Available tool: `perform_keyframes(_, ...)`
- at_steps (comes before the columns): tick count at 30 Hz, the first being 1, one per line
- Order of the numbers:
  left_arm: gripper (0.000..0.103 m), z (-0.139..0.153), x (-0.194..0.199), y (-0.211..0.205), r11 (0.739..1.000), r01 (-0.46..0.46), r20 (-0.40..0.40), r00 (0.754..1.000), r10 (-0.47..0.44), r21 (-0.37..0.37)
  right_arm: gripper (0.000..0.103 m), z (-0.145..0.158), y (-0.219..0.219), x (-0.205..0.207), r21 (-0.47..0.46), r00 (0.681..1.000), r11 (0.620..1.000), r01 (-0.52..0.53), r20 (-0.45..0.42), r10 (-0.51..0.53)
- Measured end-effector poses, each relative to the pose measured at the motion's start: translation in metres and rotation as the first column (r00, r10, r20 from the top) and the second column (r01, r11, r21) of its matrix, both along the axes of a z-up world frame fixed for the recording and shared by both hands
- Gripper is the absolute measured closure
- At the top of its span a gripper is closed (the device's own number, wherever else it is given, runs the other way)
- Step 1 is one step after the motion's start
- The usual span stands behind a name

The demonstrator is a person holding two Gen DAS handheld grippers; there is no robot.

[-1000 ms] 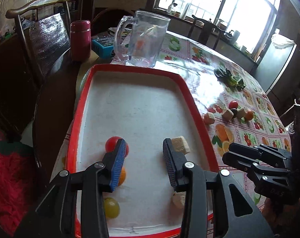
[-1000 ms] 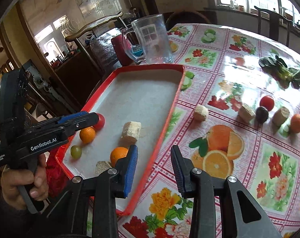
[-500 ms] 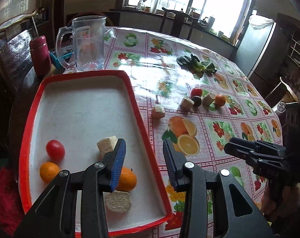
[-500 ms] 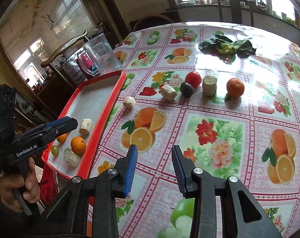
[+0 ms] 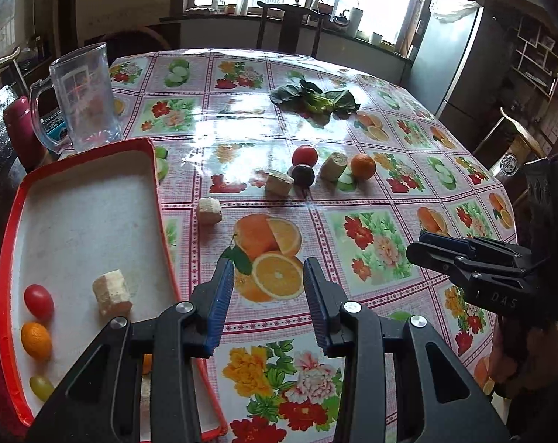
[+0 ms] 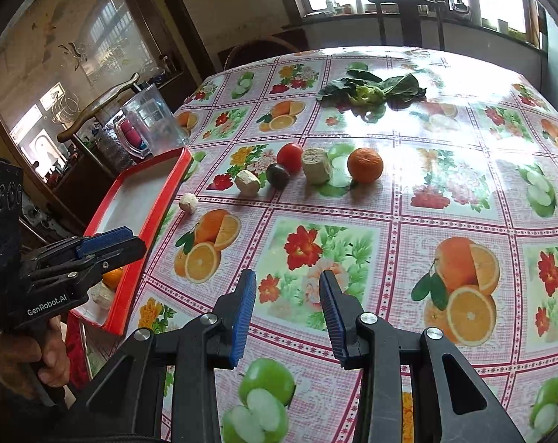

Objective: Organize fruits
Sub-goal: 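Move both tools back over the table toward the remaining items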

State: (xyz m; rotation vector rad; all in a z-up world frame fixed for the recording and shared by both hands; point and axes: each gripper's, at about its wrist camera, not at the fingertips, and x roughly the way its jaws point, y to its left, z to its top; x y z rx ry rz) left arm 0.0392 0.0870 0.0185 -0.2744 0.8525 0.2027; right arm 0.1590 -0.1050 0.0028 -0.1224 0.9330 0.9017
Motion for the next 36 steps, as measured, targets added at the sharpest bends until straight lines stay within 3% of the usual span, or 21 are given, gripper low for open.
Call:
perform_keyframes(13, 0.066, -0.008, 0.042, -0.002, 0.999, 0.002, 0.006, 1.0, -0.002, -0.034, 0.065, -0.01, 0.005, 0.041, -0.04, 1.0, 0.999, 0.01, 0.01, -0.009)
perform_keyframes(36, 0.066, -0.051, 0.132, 0.018, 1.0, 0.009, -0.081, 0.997, -0.011, -0.024, 0.065, -0.035, 0.051, 0.124, -0.085, 0.999, 0.995, 0.045, 0.009, -0.044)
